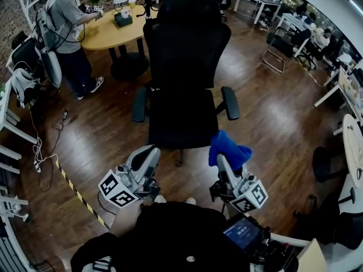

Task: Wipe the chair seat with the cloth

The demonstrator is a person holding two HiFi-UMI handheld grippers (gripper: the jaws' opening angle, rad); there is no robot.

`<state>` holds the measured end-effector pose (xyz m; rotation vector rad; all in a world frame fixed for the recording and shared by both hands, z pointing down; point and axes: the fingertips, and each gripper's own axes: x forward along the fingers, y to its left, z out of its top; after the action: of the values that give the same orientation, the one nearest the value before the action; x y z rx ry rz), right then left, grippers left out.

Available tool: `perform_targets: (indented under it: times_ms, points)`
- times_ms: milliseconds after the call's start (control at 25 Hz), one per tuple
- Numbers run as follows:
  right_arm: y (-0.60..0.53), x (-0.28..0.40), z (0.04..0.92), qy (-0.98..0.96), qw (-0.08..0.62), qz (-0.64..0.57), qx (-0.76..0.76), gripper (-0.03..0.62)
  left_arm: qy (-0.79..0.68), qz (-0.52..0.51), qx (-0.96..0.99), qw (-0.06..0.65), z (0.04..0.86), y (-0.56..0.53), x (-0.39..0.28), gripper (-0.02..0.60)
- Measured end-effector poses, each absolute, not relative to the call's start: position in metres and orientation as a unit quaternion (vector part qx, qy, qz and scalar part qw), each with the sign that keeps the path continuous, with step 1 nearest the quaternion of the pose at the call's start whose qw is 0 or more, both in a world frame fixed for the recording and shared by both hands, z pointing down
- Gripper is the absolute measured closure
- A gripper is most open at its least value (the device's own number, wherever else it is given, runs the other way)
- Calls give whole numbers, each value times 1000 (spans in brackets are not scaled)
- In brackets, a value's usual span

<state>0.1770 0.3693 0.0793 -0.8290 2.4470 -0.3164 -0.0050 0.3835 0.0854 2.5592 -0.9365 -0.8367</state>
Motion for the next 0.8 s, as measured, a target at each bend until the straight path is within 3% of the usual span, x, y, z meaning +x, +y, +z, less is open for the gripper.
perform_targets:
  times_ms: [800]
  points:
    - [374, 189, 71, 897, 282, -105, -324, 511, -316, -281, 896, 139, 77, 388, 5, 591]
